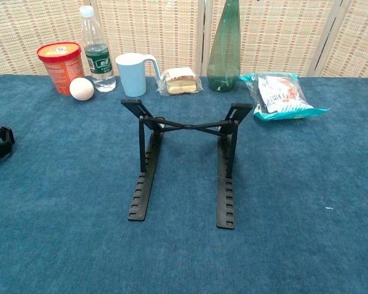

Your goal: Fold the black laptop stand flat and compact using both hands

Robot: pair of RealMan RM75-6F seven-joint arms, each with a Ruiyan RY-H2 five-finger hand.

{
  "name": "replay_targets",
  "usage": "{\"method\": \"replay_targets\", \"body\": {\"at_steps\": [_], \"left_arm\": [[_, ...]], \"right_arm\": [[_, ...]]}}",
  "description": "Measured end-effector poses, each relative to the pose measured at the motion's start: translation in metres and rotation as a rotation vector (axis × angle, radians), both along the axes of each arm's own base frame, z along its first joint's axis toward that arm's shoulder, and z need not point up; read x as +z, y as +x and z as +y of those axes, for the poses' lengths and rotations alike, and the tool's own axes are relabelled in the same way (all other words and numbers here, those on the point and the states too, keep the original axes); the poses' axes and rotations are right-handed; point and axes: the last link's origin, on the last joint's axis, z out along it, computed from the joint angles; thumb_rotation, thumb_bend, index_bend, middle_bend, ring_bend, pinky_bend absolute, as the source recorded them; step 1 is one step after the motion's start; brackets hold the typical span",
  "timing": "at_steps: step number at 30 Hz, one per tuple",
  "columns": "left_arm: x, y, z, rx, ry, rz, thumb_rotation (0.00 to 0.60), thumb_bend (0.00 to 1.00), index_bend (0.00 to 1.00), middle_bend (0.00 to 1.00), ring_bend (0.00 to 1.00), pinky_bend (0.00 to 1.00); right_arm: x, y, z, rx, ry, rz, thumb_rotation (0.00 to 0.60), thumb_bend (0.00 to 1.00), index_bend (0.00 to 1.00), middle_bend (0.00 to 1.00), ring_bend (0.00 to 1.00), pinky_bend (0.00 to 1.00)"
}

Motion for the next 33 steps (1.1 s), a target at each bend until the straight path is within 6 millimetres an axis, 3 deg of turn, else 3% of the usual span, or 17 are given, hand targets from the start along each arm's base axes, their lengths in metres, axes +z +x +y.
{"method": "replay_targets", "body": {"at_steps": [11, 16, 33], "left_arm": [[0.000, 0.001, -0.002, 0.000, 0.004, -0.011, 0.600, 0.27, 0.15, 0.12, 0.06, 0.00], [-0.001, 0.000, -0.002, 0.006, -0.004, -0.016, 0.600, 0.27, 0.15, 0.12, 0.06, 0.00], [0.001, 0.003, -0.008, 0.017, 0.000, -0.017, 0.600, 0.27, 0.15, 0.12, 0.06, 0.00]], "right_arm": [[0.002, 0.010, -0.002, 0.059, 0.003, -0.049, 0.600, 0.07, 0.11, 0.24, 0.15, 0.22], [0.001, 0.020, -0.004, 0.103, 0.029, -0.116, 0.600, 0.12, 0.11, 0.24, 0.15, 0.22], [-0.008, 0.084, -0.026, 0.346, 0.388, -0.493, 0.600, 0.15, 0.11, 0.26, 0.15, 0.22]]}}
